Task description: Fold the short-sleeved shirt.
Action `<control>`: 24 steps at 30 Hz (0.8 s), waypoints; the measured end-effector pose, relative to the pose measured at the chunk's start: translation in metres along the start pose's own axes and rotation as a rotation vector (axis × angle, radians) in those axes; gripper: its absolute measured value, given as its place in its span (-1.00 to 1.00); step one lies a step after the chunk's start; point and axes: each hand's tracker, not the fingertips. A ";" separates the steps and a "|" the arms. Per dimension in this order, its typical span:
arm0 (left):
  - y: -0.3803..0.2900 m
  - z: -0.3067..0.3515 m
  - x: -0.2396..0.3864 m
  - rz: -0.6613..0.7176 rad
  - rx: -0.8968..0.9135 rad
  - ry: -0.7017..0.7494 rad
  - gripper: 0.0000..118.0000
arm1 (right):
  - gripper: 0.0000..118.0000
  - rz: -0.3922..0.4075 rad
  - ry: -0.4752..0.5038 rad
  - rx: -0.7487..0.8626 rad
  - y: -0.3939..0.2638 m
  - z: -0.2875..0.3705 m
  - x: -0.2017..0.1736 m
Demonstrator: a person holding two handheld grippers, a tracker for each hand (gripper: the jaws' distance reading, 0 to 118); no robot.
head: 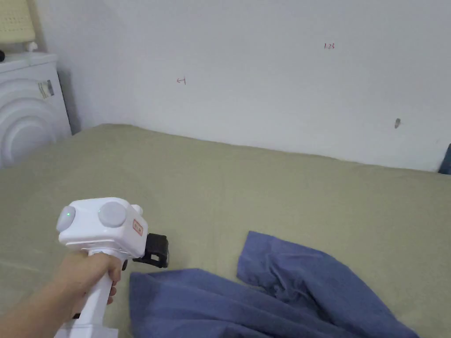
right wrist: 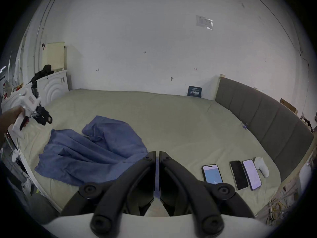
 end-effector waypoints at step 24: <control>-0.007 -0.072 -0.001 0.099 -0.002 0.050 -0.99 | 0.84 -0.100 0.272 -0.549 0.018 -0.176 0.004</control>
